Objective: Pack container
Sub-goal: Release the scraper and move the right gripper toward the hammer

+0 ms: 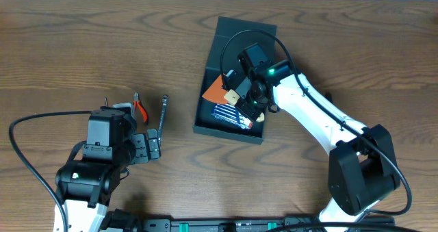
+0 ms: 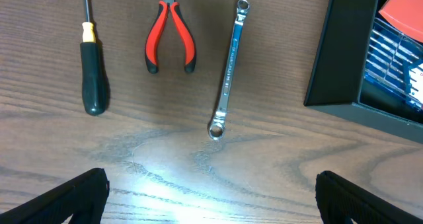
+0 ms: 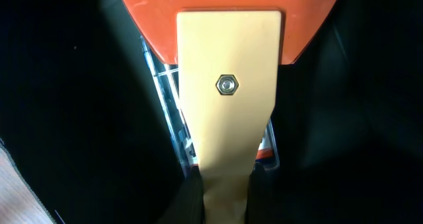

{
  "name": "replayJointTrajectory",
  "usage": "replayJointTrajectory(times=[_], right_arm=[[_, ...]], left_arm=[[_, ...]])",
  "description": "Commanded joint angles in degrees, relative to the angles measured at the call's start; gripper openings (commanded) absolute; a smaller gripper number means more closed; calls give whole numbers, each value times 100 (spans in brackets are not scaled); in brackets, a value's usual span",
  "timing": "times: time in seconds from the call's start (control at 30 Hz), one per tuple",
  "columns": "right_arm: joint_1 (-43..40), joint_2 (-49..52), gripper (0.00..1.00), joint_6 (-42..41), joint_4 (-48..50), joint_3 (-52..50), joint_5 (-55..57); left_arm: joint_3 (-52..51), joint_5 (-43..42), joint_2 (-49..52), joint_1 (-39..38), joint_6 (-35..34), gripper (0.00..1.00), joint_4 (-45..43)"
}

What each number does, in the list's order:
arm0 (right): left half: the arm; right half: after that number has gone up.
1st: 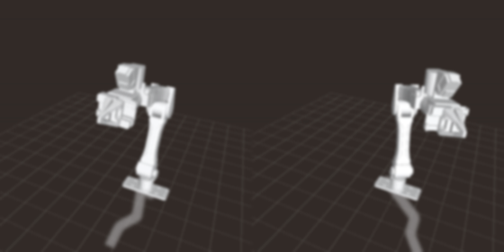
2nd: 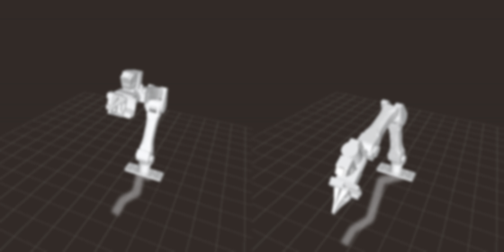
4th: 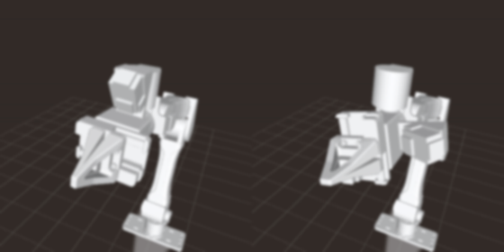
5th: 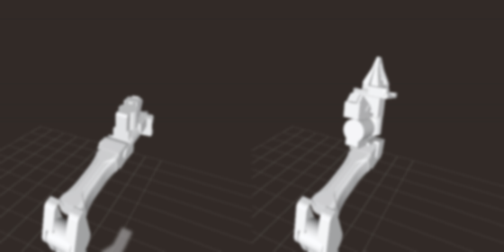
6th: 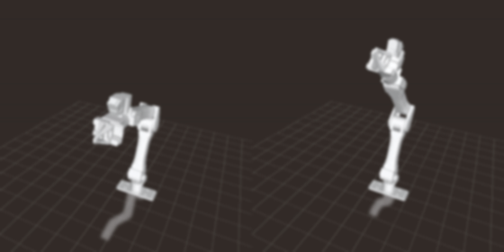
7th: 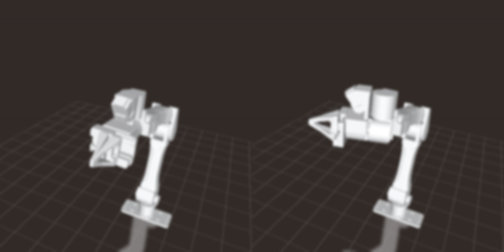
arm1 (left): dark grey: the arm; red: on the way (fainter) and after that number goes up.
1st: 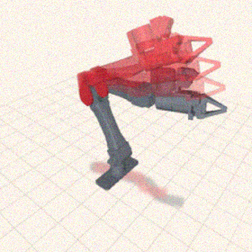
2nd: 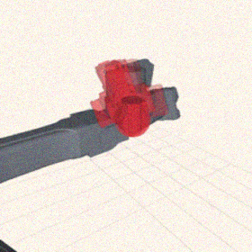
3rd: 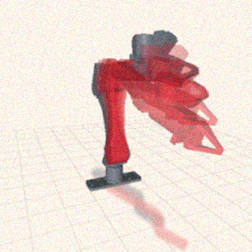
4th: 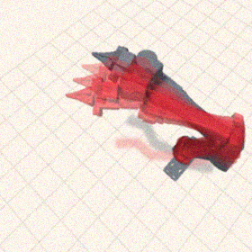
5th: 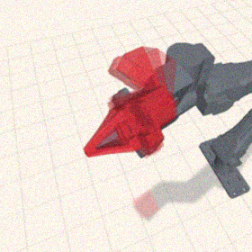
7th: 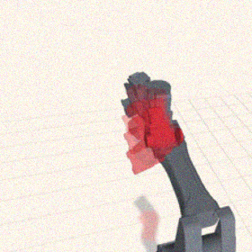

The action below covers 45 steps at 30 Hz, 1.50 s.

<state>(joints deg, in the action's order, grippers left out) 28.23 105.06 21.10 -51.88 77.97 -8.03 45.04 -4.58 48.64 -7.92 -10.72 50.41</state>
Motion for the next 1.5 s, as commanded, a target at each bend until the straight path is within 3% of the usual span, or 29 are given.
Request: replayJointTrajectory(times=[0.0,0.13,0.47,0.67,0.73,0.8,0.9,1.0,1.17,1.23,1.47], right_arm=[[-46,0,44,-79,-37,98,48],[-46,0,51,-87,-42,98,48],[-52,-28,50,-96,0,116,50],[-291,-313,61,-579,-179,509,79],[-468,-468,73,-693,-420,841,127],[-678,-638,99,-693,-717,1252,149],[-1102,-863,99,-909,-1185,1882,332],[-1768,-984,99,-1676,-1978,2494,774],[-2968,-1045,99,-2304,-3375,2927,868],[-3263,-1102,99,-2391,-3510,2920,881],[-4146,-1338,99,-3901,-3901,2817,953]], left_arm=[[111,-39,-9,24,-55,99,26],[111,-39,-9,24,-55,98,61],[111,-39,-9,24,-55,99,101],[111,-39,-9,24,-57,99,101],[111,-39,-9,24,-57,98,101],[111,-39,-9,24,-57,99,101],[111,-39,-9,24,-57,98,101],[111,-39,-9,24,-57,99,98],[111,-39,-9,24,-57,99,98],[111,-39,-9,24,-55,99,98],[111,-39,-9,24,-57,99,98]])
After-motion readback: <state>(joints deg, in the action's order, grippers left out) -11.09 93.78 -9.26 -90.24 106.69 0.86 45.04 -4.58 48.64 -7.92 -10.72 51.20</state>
